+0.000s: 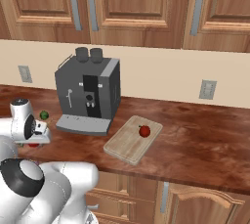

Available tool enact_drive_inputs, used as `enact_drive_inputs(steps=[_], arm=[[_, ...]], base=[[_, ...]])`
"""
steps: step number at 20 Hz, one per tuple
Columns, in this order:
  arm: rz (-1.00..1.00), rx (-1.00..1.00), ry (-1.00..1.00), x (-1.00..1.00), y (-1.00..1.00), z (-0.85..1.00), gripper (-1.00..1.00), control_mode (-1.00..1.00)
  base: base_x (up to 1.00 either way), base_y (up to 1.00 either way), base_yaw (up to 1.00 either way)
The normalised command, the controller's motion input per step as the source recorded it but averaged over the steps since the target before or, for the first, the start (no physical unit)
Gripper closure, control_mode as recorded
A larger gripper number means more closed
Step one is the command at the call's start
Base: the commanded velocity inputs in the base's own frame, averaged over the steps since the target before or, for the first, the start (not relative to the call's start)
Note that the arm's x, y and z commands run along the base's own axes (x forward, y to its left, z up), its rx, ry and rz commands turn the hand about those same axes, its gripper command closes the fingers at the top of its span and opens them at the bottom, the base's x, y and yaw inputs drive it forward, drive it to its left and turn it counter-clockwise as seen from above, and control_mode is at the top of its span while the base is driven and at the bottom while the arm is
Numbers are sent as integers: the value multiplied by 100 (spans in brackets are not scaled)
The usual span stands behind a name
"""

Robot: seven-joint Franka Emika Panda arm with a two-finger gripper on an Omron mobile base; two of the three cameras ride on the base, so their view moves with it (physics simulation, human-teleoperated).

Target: Place the avocado, onion, tomato, and bell pepper on the cutting board.

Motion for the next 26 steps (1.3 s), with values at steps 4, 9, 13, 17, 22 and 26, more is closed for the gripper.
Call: enact_drive_inputs(steps=[4,9,13,17,22,26], arm=[[0,0,0,13,9,-12,-100,-100],[0,0,0,14,7,-8,-100,-100],[0,0,1,15,3,-9,-100,-100],[0,0,2,14,5,-12,-100,-100],[0,0,3,13,10,-15,-100,-100],[0,0,3,17,8,-13,-100,-100]], base=[[0,0,0],[0,0,0],[0,0,0],[0,0,0],[0,0,0],[0,0,0]])
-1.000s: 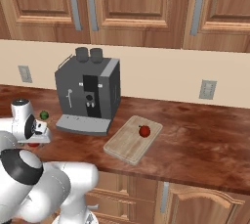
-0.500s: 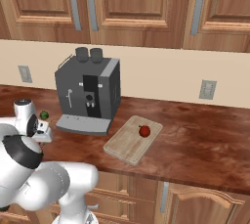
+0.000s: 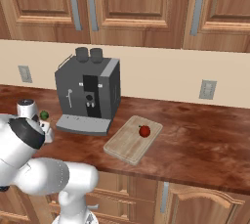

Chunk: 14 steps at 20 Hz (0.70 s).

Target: Place the avocado, onion, tomato, and bell pepper on the cutting board.

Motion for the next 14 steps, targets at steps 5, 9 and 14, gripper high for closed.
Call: enact_drive_inputs(steps=[5,9,14], arm=[[0,0,1,12,8,-7,-100,-100],[0,0,0,4,10,-7,-100,-100],[0,0,0,0,9,-11,100,-100]], base=[[0,0,0],[0,0,0],[0,0,0]])
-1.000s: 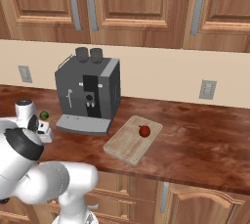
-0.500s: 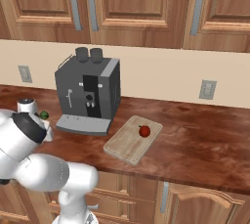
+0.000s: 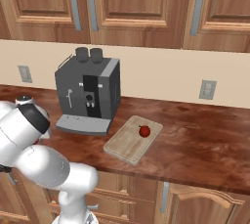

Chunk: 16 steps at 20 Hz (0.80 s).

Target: Place the avocado, onion, tomato, and bell pepper on the cutting board.

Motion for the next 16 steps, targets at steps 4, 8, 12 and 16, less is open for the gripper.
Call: enact_drive_inputs(steps=[4,8,12,16], arm=[[-3,0,0,-6,0,-29,100,-100],[-8,0,-1,-11,0,-8,100,-100],[-11,0,-11,-38,-11,18,100,-100],[-8,0,-19,-40,-18,36,100,-100]], base=[[0,0,0],[0,0,0],[0,0,0],[0,0,0]])
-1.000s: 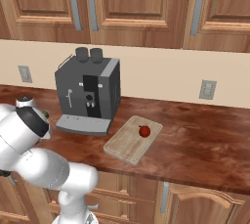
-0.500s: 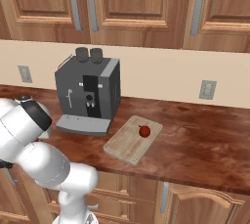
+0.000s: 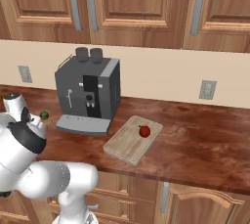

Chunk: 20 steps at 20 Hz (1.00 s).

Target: Place the avocado, onion, tomato, and bell pepper on the cutting board.

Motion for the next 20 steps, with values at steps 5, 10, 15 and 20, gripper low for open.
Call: enact_drive_inputs(steps=[5,10,15,20], arm=[[-9,0,-21,-30,-19,45,100,-100],[-8,1,-25,-21,-22,46,100,-100],[-6,7,-25,-17,-34,73,100,-100],[-8,8,-20,-16,-44,71,100,-100]], base=[[0,0,0],[0,0,0],[0,0,0],[0,0,0]])
